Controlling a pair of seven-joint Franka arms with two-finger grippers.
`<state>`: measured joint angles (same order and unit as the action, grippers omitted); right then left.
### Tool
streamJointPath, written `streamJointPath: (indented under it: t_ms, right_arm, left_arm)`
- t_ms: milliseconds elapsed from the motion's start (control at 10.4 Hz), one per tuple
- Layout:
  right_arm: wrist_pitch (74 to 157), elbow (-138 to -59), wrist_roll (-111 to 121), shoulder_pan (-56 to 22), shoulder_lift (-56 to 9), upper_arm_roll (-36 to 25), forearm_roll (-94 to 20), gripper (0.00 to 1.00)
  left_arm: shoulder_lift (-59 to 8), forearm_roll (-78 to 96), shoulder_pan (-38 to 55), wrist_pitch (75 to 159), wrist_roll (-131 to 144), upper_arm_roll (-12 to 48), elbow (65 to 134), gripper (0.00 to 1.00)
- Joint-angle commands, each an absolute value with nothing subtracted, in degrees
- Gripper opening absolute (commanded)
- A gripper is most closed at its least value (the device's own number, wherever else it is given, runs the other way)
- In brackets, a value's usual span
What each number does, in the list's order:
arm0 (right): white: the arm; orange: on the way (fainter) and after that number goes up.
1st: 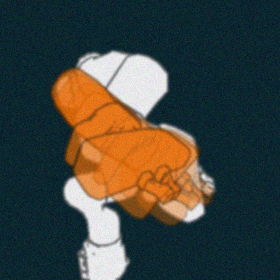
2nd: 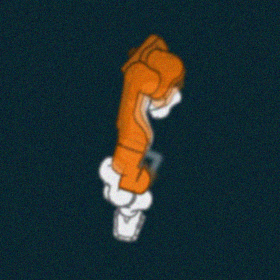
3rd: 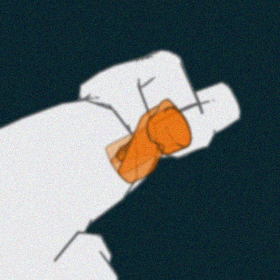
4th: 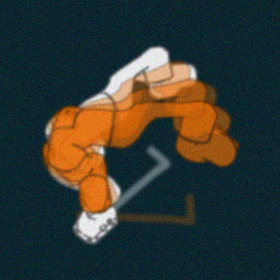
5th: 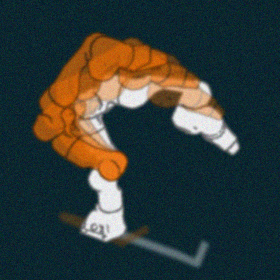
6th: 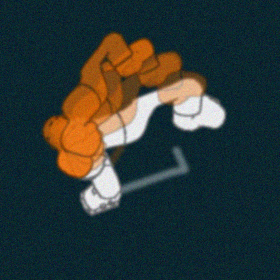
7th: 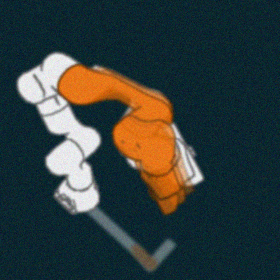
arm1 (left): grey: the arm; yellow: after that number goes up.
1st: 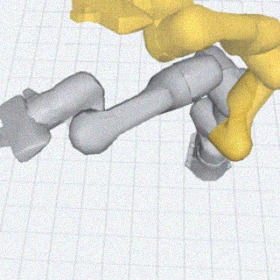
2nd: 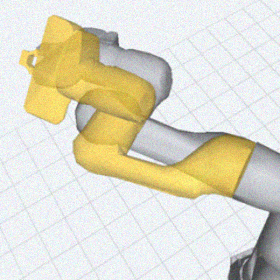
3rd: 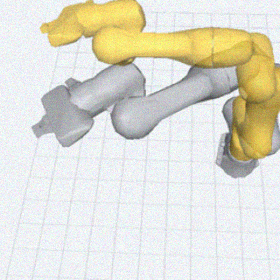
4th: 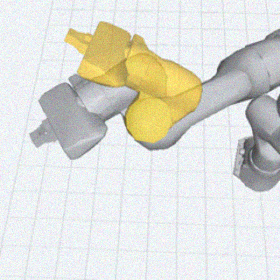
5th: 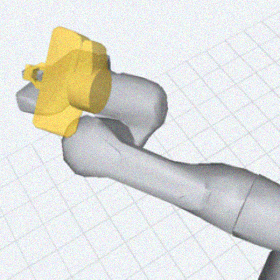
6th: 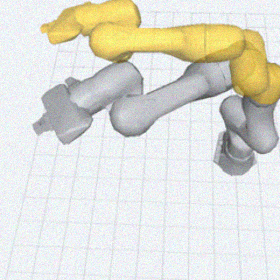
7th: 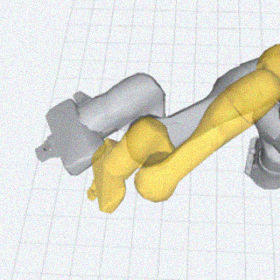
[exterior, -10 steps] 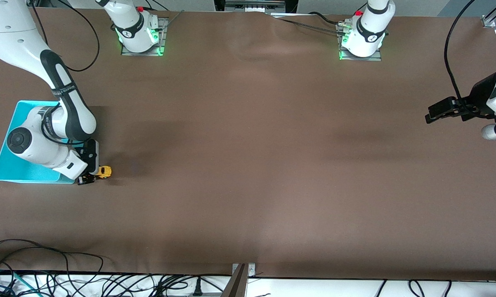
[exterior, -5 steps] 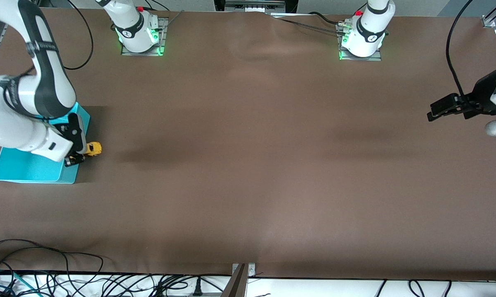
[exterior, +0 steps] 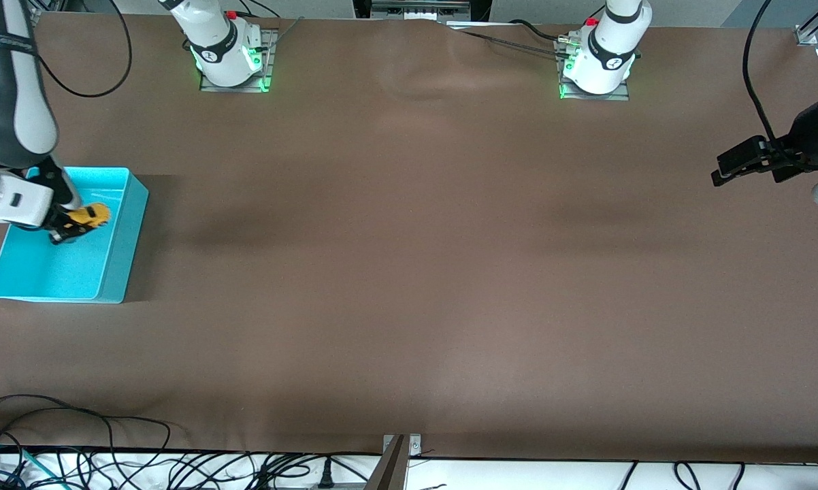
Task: Wind up and store yellow beetle car
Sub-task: 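Carry the car over the teal bin and lower it inside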
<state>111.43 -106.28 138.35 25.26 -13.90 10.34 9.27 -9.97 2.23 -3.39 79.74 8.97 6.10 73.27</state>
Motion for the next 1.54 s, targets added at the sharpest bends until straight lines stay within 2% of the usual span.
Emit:
streamJointPath:
  t_ms: [0,288,577,865,1154,1442]
  right_arm:
    - [114.8,-107.8,147.0,30.5,-15.5,11.2,13.9,0.00]
    - [118.0,-108.5,157.0,34.2,-21.1,10.7,14.9,0.00]
    - [122.5,-112.6,166.4,39.2,-22.5,10.7,14.9,0.00]
    - [123.9,-114.3,167.8,39.7,-22.7,9.2,14.9,0.00]
    - [129.9,-114.6,168.5,41.1,-25.7,9.2,14.9,0.00]
    - [130.7,-114.4,168.3,41.9,-28.2,8.3,14.9,0.00]
  left_arm:
    - [-9.7,4.1,-3.7,78.8,7.9,5.6,72.9,1.00]
    - [-9.8,4.1,-3.6,78.8,7.9,6.3,72.9,1.00]
    - [-9.8,4.2,-3.6,78.8,7.9,6.2,72.9,1.00]
    - [-9.8,4.2,-3.5,78.8,7.9,6.3,72.9,1.00]
    - [-9.8,4.2,-3.5,78.8,7.9,6.2,72.9,1.00]
    - [-9.8,4.4,-3.5,78.8,7.9,6.2,72.9,1.00]
